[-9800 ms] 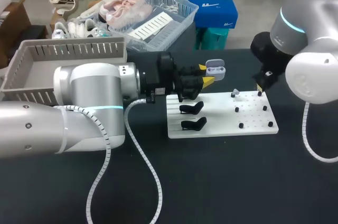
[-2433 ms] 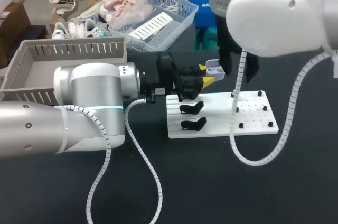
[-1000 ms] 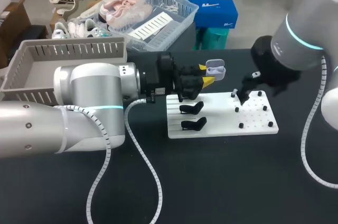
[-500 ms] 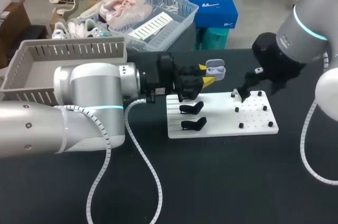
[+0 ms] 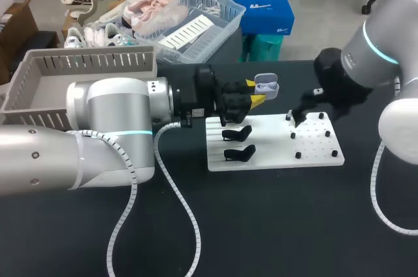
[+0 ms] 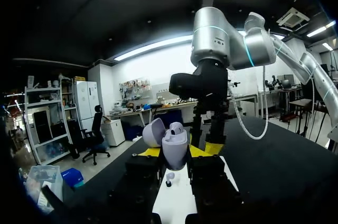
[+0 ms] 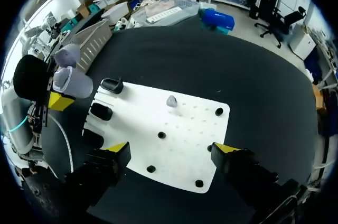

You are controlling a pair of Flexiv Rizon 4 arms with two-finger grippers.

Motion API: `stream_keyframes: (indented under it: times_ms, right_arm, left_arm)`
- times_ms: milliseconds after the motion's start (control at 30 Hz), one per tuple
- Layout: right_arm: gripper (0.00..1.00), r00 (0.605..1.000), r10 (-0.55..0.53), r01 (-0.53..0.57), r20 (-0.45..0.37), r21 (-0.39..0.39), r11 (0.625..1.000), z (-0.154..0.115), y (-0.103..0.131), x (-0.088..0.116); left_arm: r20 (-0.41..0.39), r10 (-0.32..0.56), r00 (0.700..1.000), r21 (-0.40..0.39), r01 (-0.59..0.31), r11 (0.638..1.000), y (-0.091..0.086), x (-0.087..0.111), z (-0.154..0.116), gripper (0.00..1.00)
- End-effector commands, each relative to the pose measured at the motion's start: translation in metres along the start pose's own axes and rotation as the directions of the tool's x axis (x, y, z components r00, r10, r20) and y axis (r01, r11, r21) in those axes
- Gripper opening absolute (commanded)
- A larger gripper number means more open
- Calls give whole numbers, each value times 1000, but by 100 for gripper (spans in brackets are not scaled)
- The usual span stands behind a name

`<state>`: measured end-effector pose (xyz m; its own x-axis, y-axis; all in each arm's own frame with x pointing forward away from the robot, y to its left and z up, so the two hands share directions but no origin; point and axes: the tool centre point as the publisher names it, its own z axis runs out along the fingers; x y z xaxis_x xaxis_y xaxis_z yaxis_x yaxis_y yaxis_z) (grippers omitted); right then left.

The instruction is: Pick up each earbud case from the left stands, insert the matching earbuds, close the lid, and place the case in the box.

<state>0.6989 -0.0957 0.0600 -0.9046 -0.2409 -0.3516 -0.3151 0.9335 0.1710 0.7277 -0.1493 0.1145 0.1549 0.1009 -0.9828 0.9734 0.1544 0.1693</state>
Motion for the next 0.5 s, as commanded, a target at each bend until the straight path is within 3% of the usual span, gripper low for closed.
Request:
stream_keyframes:
  times_ms: [33,400,500]
  right_arm:
    - [100,999,48,-48,16,-3,999,23,-1,-6]
    - [100,985,172,-172,25,5,985,42,9,-28]
    - [87,980,195,-196,28,15,981,44,9,-31]
  left_arm:
    - [1,2,1000,-6,-1,1000,-1,0,0,0]
    - [1,2,1000,-6,-1,1000,-1,0,0,0]
    - [1,2,1000,-6,-1,1000,-1,0,0,0]
